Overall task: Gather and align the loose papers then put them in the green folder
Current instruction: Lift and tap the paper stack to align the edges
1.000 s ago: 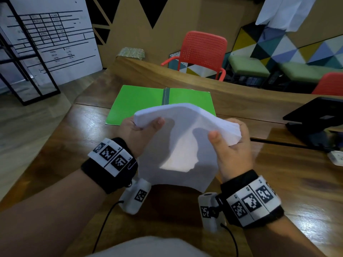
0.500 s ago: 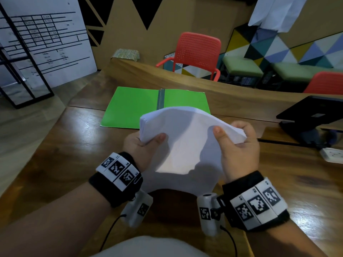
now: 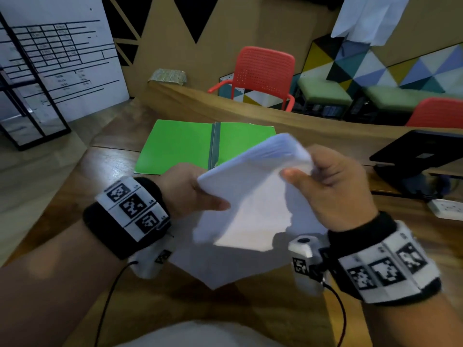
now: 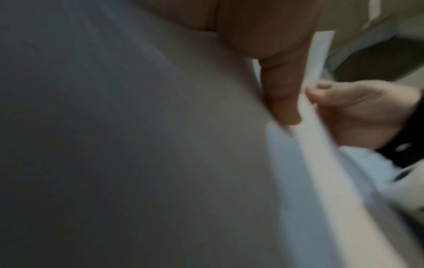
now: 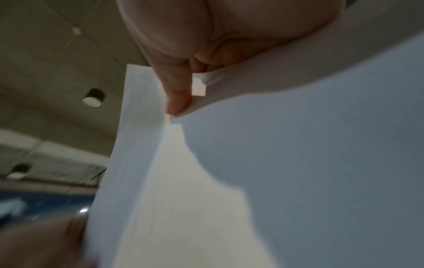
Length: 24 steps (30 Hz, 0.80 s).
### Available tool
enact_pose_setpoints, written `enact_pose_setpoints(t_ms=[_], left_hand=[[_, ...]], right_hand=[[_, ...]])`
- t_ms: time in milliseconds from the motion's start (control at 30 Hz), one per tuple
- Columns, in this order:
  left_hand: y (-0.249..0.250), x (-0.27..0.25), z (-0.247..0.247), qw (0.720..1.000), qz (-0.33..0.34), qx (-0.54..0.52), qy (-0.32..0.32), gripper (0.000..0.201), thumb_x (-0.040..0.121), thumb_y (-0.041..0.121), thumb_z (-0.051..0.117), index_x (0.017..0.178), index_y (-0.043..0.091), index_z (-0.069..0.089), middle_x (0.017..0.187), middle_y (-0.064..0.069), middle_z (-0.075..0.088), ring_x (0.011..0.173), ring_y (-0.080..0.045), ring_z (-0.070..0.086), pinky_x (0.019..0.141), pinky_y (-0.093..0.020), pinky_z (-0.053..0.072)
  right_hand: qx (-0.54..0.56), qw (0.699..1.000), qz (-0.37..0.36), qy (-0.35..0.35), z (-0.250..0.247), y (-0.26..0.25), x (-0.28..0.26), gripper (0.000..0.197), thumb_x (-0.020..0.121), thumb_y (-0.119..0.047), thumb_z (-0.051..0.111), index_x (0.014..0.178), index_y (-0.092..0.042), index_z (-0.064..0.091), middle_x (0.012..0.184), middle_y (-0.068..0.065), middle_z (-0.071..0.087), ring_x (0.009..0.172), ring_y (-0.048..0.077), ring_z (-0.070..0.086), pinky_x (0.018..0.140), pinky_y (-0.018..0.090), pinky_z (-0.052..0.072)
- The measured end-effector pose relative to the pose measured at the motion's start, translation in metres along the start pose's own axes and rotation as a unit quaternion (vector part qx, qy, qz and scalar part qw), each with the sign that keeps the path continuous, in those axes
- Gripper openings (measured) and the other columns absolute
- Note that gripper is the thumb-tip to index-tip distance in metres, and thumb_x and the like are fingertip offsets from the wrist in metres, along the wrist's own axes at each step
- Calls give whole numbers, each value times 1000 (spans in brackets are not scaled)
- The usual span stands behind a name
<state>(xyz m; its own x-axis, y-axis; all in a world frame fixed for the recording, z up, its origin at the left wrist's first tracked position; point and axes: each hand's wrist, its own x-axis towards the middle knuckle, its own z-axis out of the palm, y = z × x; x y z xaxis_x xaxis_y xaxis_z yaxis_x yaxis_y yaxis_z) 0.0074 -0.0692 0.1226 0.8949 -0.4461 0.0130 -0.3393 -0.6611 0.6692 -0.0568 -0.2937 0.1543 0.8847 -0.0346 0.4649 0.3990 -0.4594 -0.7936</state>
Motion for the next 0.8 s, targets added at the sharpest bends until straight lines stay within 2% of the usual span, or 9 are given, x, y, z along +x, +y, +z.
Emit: enact_pose_setpoints(t_ms=[133,200,300,333,367,533,633,733,800], left_hand=[[-61,-10,-9,977,-149,-151,4,51,28,43,88,70,18,75,57,8,70,60,-9,64,61,-23,51],[-75,-13,-4,925,-152,-340,82,60,9,45,88,62,19,77,58,8,73,58,-10,69,54,-21,56],[-65,-8,11,846,-113,-493,170,26,44,26,90,64,17,75,61,7,74,56,-6,69,52,-22,56],[-53,-7,15,838,-101,-502,187,9,67,16,78,63,18,71,54,9,71,49,-4,66,48,-22,54],[-44,-7,21,847,-92,-495,173,21,81,11,63,62,21,65,48,9,67,43,-5,62,43,-24,50],[-34,-15,51,875,-132,-357,300,29,61,6,80,76,17,58,76,-5,67,64,-8,62,57,-21,51],[-36,-17,52,879,-94,-364,292,28,68,4,77,68,17,51,76,5,66,58,7,63,51,-8,48],[-43,-10,47,862,-117,-383,311,19,71,21,68,60,19,52,62,9,70,56,-1,60,49,-13,46],[-48,-4,46,842,-147,-412,314,26,78,12,59,54,19,52,55,12,70,56,-7,59,52,-21,44]], right_hand=[[152,979,124,59,-25,22,-5,9,80,-3,65,82,-11,68,74,6,71,67,28,63,63,44,52],[197,964,160,86,-26,36,-7,10,80,-5,65,88,-10,68,82,10,72,76,35,65,70,53,52],[184,957,177,136,-9,53,-13,6,79,-16,66,81,-21,68,79,-2,73,79,22,68,73,41,56],[161,958,172,161,-1,58,-17,18,82,-11,64,75,-26,68,71,-9,71,71,9,66,68,30,55],[152,955,178,181,8,63,-22,29,86,-6,60,72,-31,68,68,-14,70,66,1,63,64,22,53],[140,935,258,199,42,86,-50,23,89,-7,57,101,-26,56,95,-8,63,98,22,60,84,33,50],[133,925,296,197,44,90,-56,16,88,-14,60,84,-28,53,84,-6,59,83,18,56,75,32,45],[144,915,311,212,38,89,-52,19,90,-27,56,73,-24,52,74,-2,54,71,15,49,66,30,40],[144,910,318,226,35,90,-46,26,92,-29,53,67,-21,51,68,-1,52,64,15,47,61,28,37]])
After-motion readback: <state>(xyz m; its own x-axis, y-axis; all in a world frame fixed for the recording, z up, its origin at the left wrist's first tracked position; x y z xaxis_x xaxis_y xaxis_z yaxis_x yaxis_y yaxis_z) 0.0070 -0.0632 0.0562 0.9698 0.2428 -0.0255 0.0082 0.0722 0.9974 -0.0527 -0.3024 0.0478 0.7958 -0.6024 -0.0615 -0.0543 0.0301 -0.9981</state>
